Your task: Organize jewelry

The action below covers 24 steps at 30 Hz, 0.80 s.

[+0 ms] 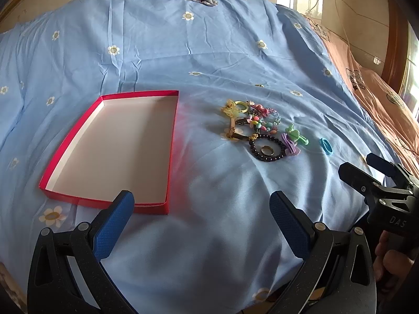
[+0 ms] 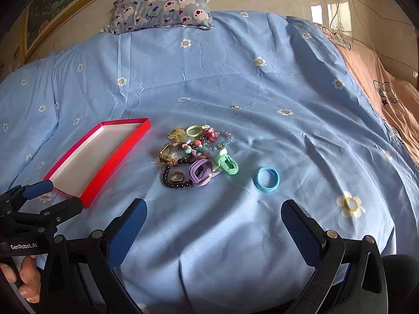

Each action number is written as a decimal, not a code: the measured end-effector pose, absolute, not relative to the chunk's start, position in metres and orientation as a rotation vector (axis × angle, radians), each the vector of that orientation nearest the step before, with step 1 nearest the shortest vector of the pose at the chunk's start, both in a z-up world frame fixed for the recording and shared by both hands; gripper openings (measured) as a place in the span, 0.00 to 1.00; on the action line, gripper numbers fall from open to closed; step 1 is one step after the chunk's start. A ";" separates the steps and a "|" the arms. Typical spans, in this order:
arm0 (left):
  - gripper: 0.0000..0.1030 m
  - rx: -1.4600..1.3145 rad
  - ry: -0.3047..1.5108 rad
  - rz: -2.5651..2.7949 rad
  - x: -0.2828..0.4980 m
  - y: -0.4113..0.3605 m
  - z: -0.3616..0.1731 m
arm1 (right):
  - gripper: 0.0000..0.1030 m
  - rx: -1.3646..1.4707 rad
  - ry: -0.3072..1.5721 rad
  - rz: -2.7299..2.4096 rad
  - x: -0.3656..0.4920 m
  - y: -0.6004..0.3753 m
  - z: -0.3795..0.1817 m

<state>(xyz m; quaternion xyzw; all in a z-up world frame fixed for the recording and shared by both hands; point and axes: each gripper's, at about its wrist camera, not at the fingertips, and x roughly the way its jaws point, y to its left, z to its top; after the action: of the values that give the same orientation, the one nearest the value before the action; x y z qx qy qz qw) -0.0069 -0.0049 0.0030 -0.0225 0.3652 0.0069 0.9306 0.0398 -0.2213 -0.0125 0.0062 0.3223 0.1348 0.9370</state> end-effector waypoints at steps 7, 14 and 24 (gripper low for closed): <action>1.00 -0.040 0.748 0.016 -0.007 -0.003 0.003 | 1.00 0.011 0.659 0.276 0.040 -0.220 -0.012; 1.00 -0.040 0.747 0.020 -0.007 -0.006 -0.001 | 1.00 0.012 0.660 0.284 0.040 -0.217 -0.013; 1.00 -0.042 0.748 0.019 -0.006 -0.007 -0.002 | 1.00 0.016 0.662 0.291 0.040 -0.215 -0.014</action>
<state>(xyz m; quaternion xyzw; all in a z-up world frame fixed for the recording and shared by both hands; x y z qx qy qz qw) -0.0064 -0.0068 -0.0023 -0.0205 0.3654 0.0094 0.9306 0.0396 -0.2150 -0.0140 0.0080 0.3238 0.1424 0.9353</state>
